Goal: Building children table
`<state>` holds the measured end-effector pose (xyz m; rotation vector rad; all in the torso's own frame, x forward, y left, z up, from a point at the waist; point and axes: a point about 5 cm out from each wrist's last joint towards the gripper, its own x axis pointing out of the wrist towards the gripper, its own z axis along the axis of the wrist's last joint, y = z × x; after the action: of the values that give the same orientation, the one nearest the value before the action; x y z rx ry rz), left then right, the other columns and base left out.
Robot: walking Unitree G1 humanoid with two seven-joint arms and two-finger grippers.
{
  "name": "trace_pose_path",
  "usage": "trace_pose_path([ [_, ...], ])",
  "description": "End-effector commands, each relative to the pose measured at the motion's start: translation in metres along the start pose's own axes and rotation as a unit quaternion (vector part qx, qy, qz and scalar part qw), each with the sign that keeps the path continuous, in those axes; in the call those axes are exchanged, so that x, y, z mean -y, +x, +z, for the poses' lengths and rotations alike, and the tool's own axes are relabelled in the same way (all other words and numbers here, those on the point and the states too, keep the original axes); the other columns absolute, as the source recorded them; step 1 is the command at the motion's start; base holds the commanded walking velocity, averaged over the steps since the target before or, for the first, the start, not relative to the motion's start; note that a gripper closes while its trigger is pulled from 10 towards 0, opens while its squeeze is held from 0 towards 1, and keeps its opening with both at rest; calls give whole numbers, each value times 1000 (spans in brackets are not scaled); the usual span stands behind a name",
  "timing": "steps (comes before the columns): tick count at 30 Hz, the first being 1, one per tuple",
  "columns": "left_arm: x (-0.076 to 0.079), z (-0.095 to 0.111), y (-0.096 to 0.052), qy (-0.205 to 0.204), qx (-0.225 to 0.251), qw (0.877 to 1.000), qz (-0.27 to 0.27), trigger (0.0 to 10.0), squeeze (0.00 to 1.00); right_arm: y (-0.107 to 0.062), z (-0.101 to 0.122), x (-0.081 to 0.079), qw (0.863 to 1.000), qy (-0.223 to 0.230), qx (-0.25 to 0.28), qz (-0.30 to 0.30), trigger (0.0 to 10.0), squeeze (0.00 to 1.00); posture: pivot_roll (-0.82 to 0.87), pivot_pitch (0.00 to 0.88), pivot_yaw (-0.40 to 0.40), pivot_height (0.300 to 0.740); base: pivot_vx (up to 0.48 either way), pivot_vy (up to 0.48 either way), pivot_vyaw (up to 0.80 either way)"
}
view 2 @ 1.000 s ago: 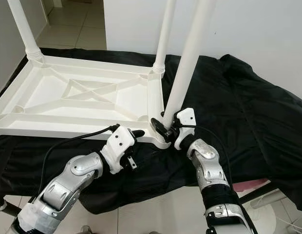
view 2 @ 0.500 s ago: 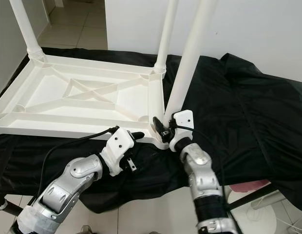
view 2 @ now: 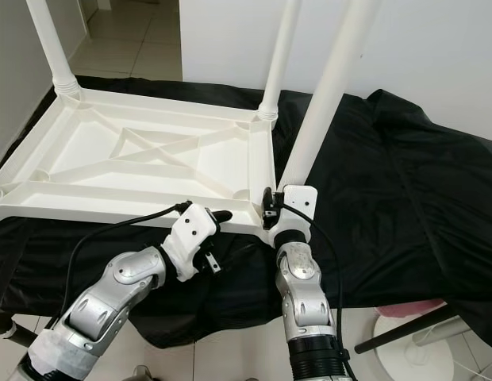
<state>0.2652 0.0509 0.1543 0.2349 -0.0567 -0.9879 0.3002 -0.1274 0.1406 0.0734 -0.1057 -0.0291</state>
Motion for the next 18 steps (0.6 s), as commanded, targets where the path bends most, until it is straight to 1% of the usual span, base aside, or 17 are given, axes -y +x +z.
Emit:
trace_pose_path([
  [1, -3, 0, 1, 11, -1, 1000, -17, 10000, 0, -6, -6, 7, 1000, -9, -13, -17, 10000, 0, 5, 54, -94, 740, 0, 0, 0],
  [3, -14, 1, -2, 20, -3, 1000, -7, 10000, 0, -8, -5, 9, 1000, -10, -9, -6, 10000, 0, -1, 54, -87, 740, 0, 0, 0],
  [4, -14, 1, -2, 20, -3, 1000, -7, 10000, 0, -8, -5, 9, 1000, -10, -9, -6, 10000, 0, -1, 54, -87, 740, 0, 0, 0],
  [5, -16, 1, -2, 21, -4, 1000, -5, 10000, 0, -9, -5, 9, 1000, -7, -6, -1, 10000, 404, -3, 54, -85, 740, 0, 0, 0],
  [6, -18, 1, -2, 22, -5, 1000, -4, 10000, 0, -10, -5, 11, 1000, -8, -3, 4, 10000, 1000, -6, 53, -81, 740, 0, 0, 0],
  [11, -20, 2, -2, 26, -5, 1000, -6, 10000, 0, -13, -5, 15, 1000, -7, 4, 13, 10000, 1000, -14, 62, -74, 740, 0, 0, 0],
  [16, -18, 2, -3, 28, -5, 1000, -11, 10000, 0, -16, 2, 12, 996, 20, 38, 73, 10000, 1000, -22, 74, -64, 740, 0, 0, 0],
  [18, -20, 1, -5, 28, -5, 1000, -9, 10000, 0, -16, 3, 14, 995, 15, 42, 89, 10000, 1000, -20, 83, -61, 740, 0, 0, 0],
])
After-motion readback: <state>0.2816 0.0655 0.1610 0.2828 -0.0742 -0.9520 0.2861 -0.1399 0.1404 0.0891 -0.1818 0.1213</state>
